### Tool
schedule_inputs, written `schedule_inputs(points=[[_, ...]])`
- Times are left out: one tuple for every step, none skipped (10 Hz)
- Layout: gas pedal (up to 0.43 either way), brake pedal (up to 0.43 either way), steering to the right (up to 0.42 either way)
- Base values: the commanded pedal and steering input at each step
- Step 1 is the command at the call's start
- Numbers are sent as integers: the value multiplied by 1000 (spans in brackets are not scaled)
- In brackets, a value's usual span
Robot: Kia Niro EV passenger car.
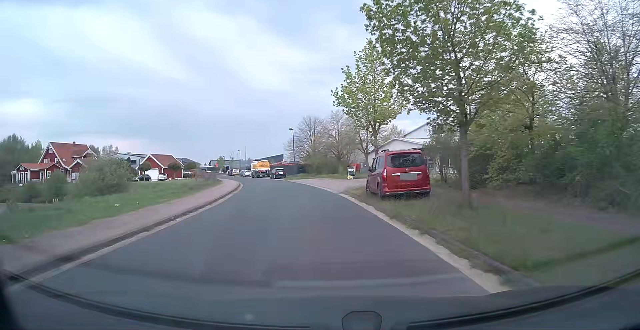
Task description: Follow the waypoints while adhering to traffic rules and regulations
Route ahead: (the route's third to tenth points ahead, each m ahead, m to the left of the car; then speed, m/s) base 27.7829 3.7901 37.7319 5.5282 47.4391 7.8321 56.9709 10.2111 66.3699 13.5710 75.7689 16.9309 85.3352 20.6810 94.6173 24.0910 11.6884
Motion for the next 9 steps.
schedule_inputs(points=[[169,0,-26],[169,0,-26],[169,0,-26],[157,0,-26],[157,0,-28],[157,0,-29],[157,0,-29],[157,0,-29],[157,0,-29]])
